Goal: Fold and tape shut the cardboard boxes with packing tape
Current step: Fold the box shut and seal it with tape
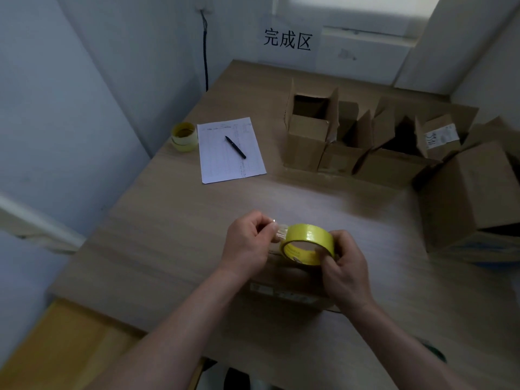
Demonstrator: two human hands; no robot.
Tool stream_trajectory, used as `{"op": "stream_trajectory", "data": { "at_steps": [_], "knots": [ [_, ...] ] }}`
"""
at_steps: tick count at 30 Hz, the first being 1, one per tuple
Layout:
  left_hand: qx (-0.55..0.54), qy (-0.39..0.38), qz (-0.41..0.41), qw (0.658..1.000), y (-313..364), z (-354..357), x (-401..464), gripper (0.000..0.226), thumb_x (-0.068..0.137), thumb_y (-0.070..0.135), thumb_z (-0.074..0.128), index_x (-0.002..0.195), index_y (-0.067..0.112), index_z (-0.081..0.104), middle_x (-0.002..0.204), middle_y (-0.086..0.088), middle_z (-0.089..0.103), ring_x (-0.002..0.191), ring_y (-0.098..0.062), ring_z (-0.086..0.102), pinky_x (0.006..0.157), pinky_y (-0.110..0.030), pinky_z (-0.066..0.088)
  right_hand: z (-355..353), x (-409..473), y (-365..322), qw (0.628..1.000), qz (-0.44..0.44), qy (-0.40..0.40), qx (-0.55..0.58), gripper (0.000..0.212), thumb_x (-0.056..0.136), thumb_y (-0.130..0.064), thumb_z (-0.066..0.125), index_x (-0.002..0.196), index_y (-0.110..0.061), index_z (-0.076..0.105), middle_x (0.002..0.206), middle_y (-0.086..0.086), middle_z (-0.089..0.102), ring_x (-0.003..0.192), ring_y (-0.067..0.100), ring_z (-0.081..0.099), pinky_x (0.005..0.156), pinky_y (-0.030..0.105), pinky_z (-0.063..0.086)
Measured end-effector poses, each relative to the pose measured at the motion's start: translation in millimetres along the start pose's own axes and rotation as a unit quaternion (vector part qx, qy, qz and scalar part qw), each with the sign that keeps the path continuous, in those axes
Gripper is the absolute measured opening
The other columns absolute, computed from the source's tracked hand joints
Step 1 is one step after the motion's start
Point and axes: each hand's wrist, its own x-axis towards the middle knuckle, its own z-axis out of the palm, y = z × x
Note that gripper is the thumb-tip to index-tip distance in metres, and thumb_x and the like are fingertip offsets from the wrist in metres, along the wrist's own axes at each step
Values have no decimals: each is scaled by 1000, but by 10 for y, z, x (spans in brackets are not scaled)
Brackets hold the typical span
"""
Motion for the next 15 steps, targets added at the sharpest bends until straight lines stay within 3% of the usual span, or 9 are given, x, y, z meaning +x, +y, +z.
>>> {"op": "stream_trajectory", "data": {
  "at_steps": [4,7,9,11,15],
  "knots": [
    [-10,18,-37,999,-110,-89,-25,16,89,10,66,73,12,66,60,-1,65,58,-15,64,67,-41,57,82,-25,-23,996,-11,-8,-89,19,82,-19,56,93,-35,52,84,-7,61,74,15,55,56,27,37],
    [-13,17,-52,998,-164,-151,3,20,88,12,66,69,17,66,56,2,64,54,-10,60,61,-35,54,102,-2,-42,990,-14,-21,-141,16,86,-22,59,91,-35,51,84,-2,59,70,13,50,54,24,30],
    [-1,20,-52,998,-208,-188,25,20,88,14,67,68,18,66,56,2,64,53,-8,59,59,-33,53,106,13,-65,987,-13,-27,-158,22,87,-20,64,90,-36,49,84,-5,58,70,6,48,54,23,28],
    [4,32,-56,998,-259,-232,45,20,87,14,67,68,17,67,56,3,64,53,-10,58,58,-34,53,120,21,-124,986,-26,-21,-163,23,85,-19,64,88,-36,48,80,-9,56,70,9,49,53,24,28],
    [4,64,-71,995,-409,-378,80,19,86,12,68,68,14,67,54,3,62,51,-12,55,57,-34,50,217,-3,-260,976,-118,11,-180,20,74,-19,59,91,-26,55,84,-11,50,77,15,46,60,27,33]
  ]
}}
